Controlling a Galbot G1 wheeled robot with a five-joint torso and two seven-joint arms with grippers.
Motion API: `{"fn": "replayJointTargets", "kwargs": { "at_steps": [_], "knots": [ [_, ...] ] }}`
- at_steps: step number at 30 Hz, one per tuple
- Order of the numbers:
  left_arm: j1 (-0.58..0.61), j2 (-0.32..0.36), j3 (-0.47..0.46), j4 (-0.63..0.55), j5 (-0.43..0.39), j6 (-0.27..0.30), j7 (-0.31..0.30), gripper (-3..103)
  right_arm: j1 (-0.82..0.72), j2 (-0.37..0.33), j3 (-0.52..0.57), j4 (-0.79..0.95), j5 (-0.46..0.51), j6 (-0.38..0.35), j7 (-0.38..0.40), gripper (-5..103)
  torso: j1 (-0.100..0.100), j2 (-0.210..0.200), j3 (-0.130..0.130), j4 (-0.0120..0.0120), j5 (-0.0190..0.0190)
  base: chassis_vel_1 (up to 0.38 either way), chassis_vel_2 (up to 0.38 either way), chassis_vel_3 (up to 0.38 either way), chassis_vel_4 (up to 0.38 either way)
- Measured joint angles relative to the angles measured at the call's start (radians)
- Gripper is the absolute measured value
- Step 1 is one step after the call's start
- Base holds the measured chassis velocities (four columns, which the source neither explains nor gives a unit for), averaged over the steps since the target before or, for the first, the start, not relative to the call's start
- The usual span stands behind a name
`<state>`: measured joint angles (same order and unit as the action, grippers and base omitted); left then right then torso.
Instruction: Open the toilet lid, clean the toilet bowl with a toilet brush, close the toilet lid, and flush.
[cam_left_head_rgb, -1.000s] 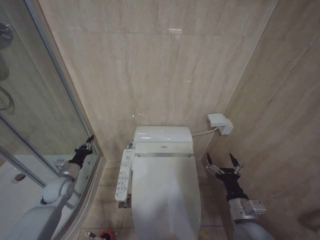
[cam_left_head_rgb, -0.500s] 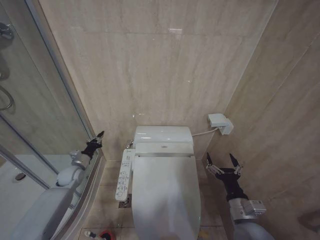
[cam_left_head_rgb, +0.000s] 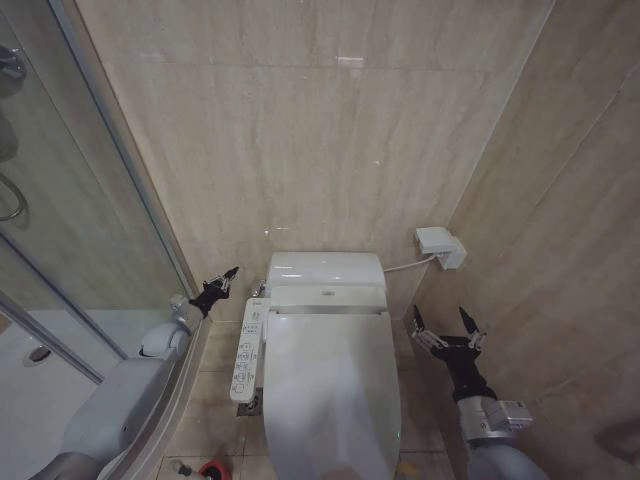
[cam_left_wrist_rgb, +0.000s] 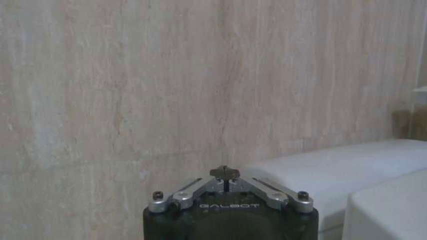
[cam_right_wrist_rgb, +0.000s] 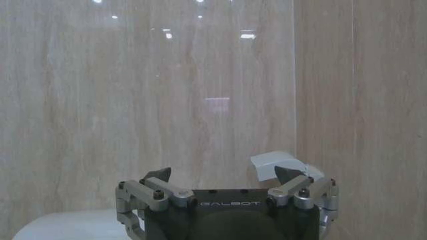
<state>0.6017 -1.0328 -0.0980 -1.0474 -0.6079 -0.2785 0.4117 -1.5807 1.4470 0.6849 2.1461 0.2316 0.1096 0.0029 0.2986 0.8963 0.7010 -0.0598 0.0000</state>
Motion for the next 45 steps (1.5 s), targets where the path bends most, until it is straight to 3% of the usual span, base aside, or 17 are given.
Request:
{"fn": "replayJointTargets", "kwargs": {
  "at_steps": [10, 45],
  "knots": [
    [-0.011, -0.008, 0.001, 0.041, 0.008, -0.029, 0.039, 0, 0.000, 0.000, 0.000, 0.000, 0.000, 0.000, 0.000, 100, 0.000, 0.000, 0.000, 0.0000, 0.0000, 0.000, 0.000, 0.000, 0.000],
    [0.003, -0.050, -0.019, 0.021, 0.030, -0.050, 0.034, 0, 0.001, 0.000, 0.000, 0.000, 0.000, 0.000, 0.000, 100, 0.001, 0.000, 0.000, 0.0000, 0.0001, -0.057, 0.034, 0.054, -0.036]
  ]
}}
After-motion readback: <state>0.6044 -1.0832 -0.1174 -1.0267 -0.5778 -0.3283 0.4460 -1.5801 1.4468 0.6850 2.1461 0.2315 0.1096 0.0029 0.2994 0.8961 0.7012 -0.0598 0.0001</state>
